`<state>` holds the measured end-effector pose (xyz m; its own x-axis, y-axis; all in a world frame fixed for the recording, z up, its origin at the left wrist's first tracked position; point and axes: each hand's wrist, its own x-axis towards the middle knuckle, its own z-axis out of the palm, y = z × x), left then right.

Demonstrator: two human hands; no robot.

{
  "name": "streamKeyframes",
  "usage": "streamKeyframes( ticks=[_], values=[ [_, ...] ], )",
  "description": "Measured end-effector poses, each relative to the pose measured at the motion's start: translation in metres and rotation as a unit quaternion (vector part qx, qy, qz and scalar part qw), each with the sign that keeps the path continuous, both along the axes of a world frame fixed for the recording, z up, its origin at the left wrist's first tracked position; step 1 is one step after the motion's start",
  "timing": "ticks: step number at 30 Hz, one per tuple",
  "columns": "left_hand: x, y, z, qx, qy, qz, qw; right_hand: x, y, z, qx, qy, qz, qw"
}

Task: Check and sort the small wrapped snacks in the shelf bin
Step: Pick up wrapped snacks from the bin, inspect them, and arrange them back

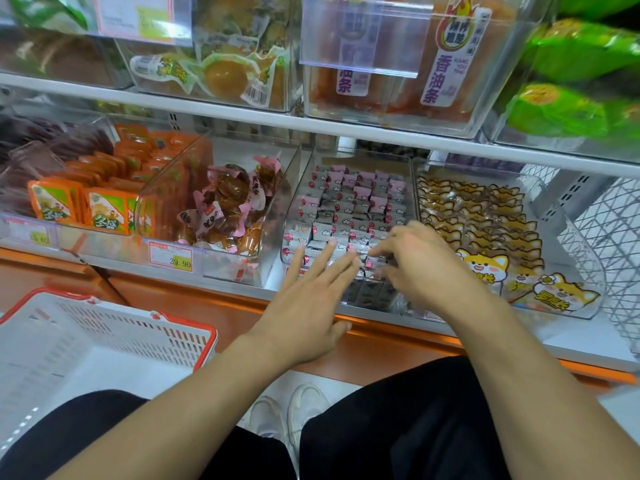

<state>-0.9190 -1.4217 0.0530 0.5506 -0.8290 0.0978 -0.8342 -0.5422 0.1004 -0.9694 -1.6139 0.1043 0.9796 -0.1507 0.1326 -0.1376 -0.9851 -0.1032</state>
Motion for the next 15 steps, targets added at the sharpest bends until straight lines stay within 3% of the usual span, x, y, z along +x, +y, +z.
streamKeyframes(
  ticks=[4, 9, 12, 15],
  values=[
    [0.0, -0.002, -0.004, 0.02, 0.004, 0.008, 1.0, -0.0023, 0.0048, 0.0008, -0.044, 0.028, -0.024, 0.998],
    [0.0019, -0.0049, -0.0027, -0.009, 0.016, 0.01, 1.0, -0.0052, 0.0018, -0.0007, 0.092, -0.108, -0.055, 0.988],
    [0.0005, -0.0036, -0.0019, -0.057, 0.057, 0.009, 0.997, -0.0064, 0.0, 0.0025, 0.221, -0.222, -0.065, 0.948],
    [0.001, 0.001, 0.0043, -0.239, 0.162, 0.036, 0.957, -0.0089, 0.0031, 0.0089, 0.345, -0.328, -0.061, 0.877]
  ],
)
